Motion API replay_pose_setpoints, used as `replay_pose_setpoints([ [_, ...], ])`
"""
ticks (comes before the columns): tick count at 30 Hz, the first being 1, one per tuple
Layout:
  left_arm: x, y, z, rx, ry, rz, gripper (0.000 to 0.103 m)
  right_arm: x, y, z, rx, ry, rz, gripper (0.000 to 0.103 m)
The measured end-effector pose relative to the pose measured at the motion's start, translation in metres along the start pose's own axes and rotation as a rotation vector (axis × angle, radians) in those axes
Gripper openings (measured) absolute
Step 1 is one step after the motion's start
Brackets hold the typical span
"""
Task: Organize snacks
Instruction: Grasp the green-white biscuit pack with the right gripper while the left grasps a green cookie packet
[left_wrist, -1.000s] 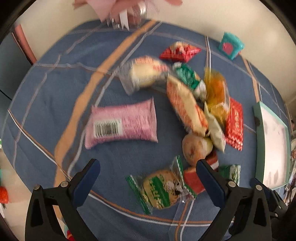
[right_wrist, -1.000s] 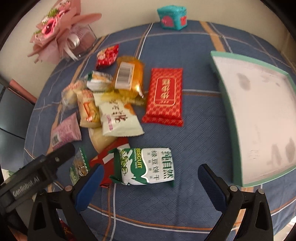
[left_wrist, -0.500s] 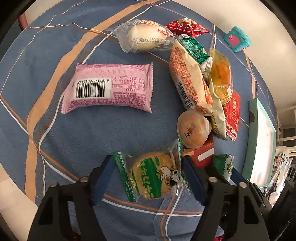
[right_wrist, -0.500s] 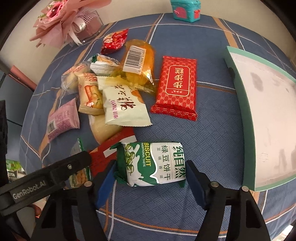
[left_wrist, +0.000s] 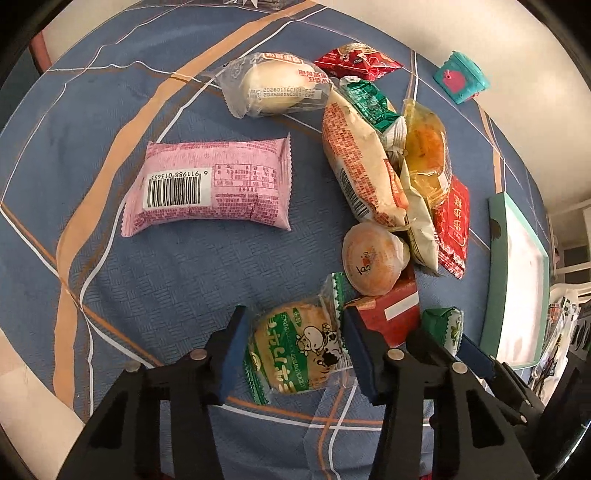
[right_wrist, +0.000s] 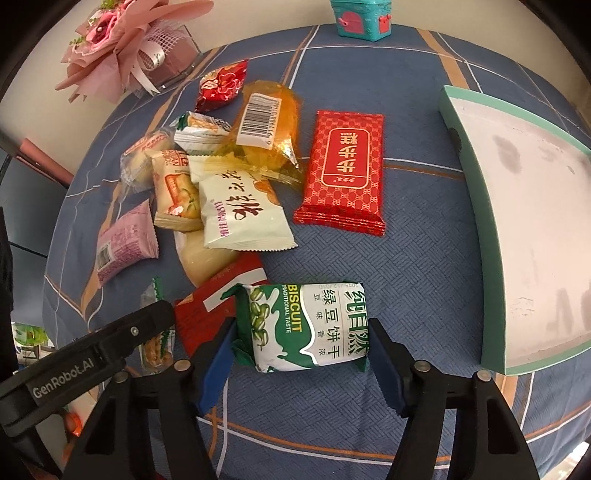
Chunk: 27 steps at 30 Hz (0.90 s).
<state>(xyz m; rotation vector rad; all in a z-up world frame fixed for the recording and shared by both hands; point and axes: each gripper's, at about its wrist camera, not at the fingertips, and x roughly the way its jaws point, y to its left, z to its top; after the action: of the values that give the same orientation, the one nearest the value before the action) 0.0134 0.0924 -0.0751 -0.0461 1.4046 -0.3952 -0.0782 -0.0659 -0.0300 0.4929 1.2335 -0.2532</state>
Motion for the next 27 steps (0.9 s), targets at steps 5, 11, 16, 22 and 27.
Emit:
replay_pose_setpoints([
  [5,-0.008,0.002,0.004,-0.02,-0.005,-0.017,0.05,0.008,0.001,0.006,0.007,-0.001,-0.006,0.071],
  [11,-0.024,0.001,0.002,-0.012,-0.041,-0.018,0.037,0.002,-0.008,0.007,0.018,-0.012,-0.001,0.071],
  [16,-0.037,0.008,0.001,-0.035,-0.059,-0.041,0.028,-0.004,-0.01,0.008,0.014,-0.019,-0.002,0.071],
  [22,-0.063,0.018,-0.002,-0.047,-0.095,-0.062,0.022,-0.008,-0.007,0.008,0.014,-0.021,-0.007,0.071],
  [27,-0.083,0.025,-0.006,-0.057,-0.145,-0.104,0.019,-0.01,-0.006,0.008,0.019,-0.035,-0.005,0.071],
])
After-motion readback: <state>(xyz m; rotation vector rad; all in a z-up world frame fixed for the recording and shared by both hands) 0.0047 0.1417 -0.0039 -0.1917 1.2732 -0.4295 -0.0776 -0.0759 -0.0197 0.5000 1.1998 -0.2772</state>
